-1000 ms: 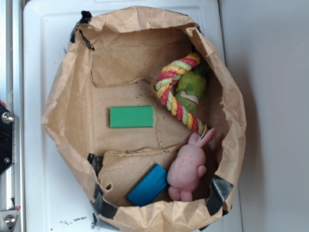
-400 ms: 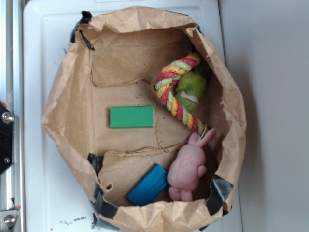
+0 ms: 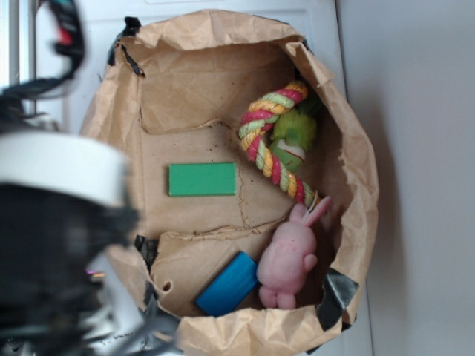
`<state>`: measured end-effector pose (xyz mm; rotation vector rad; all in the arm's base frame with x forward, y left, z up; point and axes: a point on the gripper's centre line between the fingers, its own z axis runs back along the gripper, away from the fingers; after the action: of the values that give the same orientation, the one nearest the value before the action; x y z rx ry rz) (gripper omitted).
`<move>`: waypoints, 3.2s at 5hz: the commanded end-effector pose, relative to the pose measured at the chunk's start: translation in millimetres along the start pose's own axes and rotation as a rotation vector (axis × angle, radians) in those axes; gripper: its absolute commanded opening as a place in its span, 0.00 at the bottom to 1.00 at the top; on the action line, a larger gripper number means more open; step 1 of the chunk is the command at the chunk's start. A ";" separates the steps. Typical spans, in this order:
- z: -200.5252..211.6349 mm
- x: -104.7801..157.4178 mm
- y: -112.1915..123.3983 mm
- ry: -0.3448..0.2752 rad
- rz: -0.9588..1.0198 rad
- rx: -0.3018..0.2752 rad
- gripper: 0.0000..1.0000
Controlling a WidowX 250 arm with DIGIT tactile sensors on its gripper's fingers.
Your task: Grab the blue block.
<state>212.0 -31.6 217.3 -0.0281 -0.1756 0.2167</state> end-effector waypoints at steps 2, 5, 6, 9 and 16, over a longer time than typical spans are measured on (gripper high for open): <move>-55.4 62.0 16.7 -0.069 0.253 -0.030 1.00; -108.1 38.0 12.5 -0.092 0.257 -0.013 1.00; -114.5 34.4 5.2 -0.066 0.224 -0.033 1.00; -114.5 34.4 5.2 -0.066 0.224 -0.033 1.00; -134.7 33.0 -23.4 -0.073 0.181 -0.069 1.00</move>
<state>264.3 -46.4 73.0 -0.0807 -0.1908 0.4232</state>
